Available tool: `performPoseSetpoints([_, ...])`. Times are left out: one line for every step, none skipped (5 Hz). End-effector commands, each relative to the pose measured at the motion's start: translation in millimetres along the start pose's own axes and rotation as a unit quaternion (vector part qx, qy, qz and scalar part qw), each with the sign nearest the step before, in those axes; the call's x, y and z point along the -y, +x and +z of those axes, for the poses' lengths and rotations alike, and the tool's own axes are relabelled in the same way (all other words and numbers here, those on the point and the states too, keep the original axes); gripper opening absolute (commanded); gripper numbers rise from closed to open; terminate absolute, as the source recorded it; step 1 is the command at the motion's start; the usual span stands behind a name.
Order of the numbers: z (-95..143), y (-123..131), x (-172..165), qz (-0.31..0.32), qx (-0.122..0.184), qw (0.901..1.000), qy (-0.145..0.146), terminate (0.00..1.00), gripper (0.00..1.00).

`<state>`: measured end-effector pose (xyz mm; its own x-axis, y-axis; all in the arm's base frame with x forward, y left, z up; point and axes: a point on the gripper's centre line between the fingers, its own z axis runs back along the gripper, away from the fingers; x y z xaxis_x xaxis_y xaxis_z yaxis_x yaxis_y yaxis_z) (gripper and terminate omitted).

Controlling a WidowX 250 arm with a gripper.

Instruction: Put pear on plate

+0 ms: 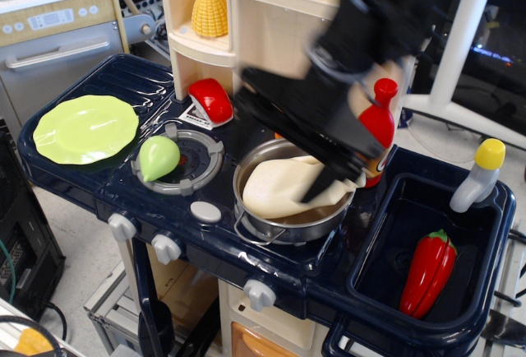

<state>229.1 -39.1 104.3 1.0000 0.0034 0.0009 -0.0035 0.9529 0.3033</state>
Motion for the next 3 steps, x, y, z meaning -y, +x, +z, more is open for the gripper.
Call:
performPoseSetpoints([-15.6, 7.5, -58.5, -0.023, 0.031, 0.9988, 0.029, 0.00, 1.00])
performPoseSetpoints([-33.0, 10.0, -78.2, -0.036, 0.040, 0.9980, 0.031, 0.00, 1.00])
performPoseSetpoints([-49.0, 11.9, -90.5, -0.041, 0.055, 0.9974, 0.021, 0.00, 1.00])
